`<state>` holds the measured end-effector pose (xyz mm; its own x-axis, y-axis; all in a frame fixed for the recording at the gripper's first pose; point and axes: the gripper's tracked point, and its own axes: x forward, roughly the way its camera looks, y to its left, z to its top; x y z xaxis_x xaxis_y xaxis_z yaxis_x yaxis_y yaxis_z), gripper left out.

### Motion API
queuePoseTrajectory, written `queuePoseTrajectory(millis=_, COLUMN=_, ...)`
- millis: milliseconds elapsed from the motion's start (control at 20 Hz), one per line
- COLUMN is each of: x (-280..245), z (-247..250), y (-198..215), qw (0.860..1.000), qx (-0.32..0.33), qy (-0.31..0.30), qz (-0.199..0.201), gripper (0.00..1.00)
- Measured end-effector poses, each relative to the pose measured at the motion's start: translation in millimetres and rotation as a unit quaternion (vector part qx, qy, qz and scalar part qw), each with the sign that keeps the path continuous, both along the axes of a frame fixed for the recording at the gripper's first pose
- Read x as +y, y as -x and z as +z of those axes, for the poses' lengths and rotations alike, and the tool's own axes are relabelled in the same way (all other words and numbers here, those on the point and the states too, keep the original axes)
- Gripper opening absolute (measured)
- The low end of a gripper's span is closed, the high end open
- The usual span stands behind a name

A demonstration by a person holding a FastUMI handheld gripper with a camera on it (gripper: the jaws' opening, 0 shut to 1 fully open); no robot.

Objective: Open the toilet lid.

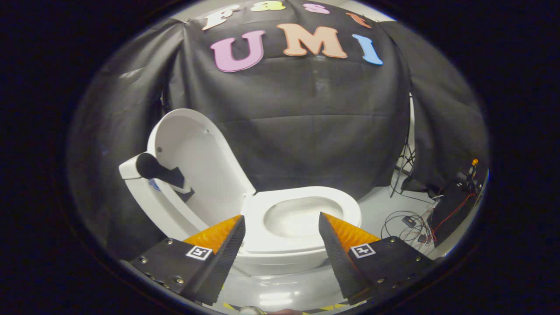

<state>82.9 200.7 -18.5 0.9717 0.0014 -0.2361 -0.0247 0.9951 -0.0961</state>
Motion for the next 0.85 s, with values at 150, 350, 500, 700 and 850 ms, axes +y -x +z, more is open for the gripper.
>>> queuePoseTrajectory(millis=150, x=-21.9, z=3.2, y=-0.5, qw=1.0, qx=0.004, qy=-0.016, qz=-0.008, gripper=0.99)
queuePoseTrajectory(millis=350, x=-30.9, z=33.7, y=-2.7, qw=1.0, qx=-0.02, qy=-0.012, qz=0.005, gripper=0.99)
queuePoseTrajectory(millis=500, x=-35.0, z=59.2, y=-3.0, qw=0.999, qx=-0.044, qy=-0.013, qz=0.02, gripper=0.99)
queuePoseTrajectory(millis=700, x=-46.8, z=78.4, y=-3.7, qw=0.997, qx=-0.068, qy=-0.006, qz=0.025, gripper=0.99)
queuePoseTrajectory(millis=850, x=-50.6, z=81.9, y=-5.3, qw=0.997, qx=-0.066, qy=-0.001, qz=0.029, gripper=0.99)
